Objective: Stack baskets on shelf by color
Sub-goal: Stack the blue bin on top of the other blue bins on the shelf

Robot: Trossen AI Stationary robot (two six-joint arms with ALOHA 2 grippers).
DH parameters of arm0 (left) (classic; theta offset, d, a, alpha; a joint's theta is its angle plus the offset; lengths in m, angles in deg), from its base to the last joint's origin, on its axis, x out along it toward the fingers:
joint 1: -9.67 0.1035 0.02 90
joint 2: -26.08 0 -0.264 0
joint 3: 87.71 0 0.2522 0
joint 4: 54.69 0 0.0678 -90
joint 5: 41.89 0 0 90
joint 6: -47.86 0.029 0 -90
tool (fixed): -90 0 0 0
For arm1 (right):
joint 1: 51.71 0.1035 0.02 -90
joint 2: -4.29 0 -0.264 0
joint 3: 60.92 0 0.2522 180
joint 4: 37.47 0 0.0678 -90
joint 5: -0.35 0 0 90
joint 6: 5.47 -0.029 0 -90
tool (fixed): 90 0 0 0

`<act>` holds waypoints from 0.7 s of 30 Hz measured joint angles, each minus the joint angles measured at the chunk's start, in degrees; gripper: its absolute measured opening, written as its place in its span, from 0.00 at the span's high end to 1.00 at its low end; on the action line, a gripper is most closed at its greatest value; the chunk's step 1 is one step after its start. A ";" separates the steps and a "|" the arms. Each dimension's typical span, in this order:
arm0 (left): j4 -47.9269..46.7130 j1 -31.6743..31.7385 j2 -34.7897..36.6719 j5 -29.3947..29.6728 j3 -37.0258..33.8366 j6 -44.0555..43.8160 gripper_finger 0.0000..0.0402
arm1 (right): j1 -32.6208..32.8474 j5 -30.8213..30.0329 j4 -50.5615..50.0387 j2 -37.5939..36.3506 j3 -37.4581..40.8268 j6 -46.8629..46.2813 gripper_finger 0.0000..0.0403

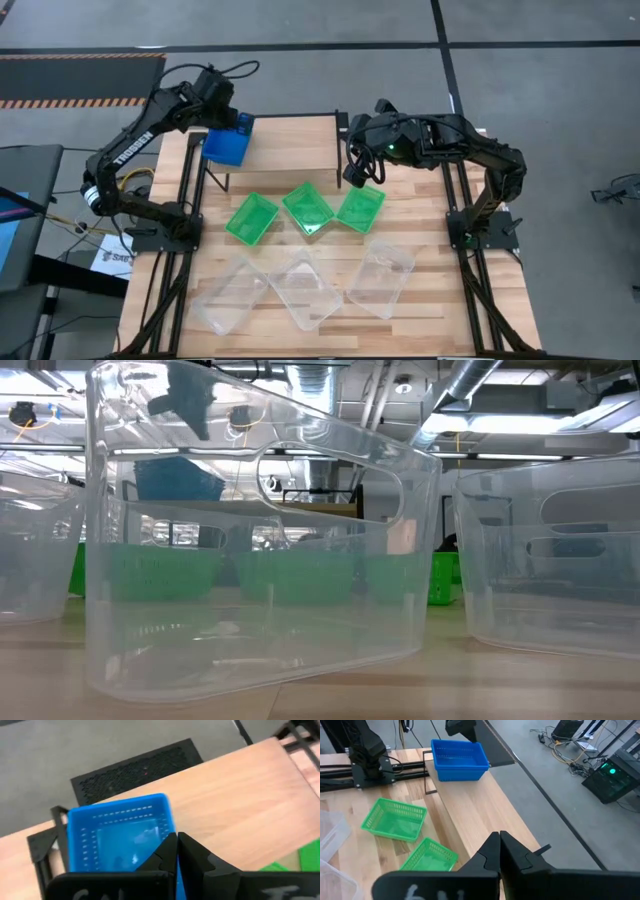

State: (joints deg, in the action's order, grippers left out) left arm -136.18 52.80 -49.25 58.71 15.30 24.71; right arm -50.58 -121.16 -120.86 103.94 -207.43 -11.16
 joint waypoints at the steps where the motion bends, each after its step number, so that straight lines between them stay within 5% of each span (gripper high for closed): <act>1: 0.30 -0.89 -0.38 0.38 0.06 -0.03 1.00 | -0.01 0.00 0.00 0.00 0.00 0.01 0.96; 21: -0.55 -6.97 -13.67 7.37 0.00 2.28 1.00 | -0.01 -0.02 -3.23 -0.02 0.00 0.11 0.96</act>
State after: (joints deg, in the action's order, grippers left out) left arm -136.73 45.83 -62.92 66.08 15.30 26.99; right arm -50.58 -121.18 -124.09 103.92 -207.43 -11.05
